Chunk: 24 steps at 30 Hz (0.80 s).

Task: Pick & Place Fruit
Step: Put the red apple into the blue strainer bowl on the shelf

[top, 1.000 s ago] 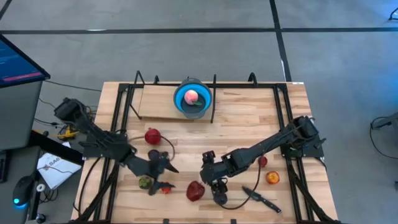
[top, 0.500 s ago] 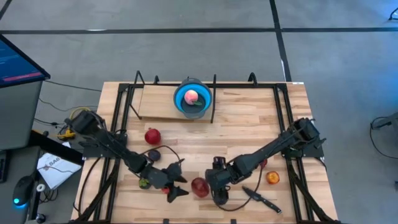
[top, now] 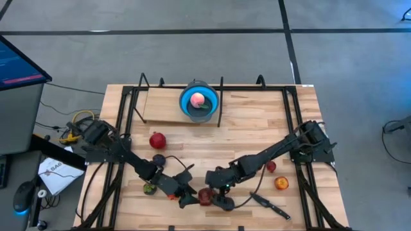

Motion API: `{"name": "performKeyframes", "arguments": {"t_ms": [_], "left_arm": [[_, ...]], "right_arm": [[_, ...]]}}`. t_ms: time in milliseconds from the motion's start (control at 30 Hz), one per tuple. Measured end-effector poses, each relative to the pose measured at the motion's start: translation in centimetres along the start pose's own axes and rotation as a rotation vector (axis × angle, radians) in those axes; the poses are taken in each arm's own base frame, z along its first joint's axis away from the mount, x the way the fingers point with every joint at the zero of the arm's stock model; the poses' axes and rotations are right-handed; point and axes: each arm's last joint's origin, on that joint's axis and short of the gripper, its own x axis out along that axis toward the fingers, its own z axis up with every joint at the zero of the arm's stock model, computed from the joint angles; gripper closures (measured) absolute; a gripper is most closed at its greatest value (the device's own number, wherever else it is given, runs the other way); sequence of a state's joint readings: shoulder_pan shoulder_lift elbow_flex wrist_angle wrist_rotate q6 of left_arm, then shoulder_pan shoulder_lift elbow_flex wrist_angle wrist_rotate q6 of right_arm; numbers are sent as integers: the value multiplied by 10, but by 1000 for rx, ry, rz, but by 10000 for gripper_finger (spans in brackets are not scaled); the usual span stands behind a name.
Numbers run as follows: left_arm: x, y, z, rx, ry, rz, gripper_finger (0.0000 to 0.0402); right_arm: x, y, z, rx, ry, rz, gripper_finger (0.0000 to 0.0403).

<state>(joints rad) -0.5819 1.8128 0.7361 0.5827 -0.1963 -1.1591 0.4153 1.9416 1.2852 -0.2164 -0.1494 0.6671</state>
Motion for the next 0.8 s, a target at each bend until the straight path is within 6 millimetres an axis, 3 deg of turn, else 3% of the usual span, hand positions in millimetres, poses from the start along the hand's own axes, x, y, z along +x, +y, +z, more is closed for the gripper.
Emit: {"name": "performKeyframes", "arguments": {"t_ms": [533, 800], "left_arm": [[8, 9, -4, 60, -42, 23, 106], [8, 10, -3, 93, -76, 46, 106]], "right_arm": [[41, -16, -2, -53, 6, 60, 22], [54, -21, -3, -79, -6, 53, 33]]}}
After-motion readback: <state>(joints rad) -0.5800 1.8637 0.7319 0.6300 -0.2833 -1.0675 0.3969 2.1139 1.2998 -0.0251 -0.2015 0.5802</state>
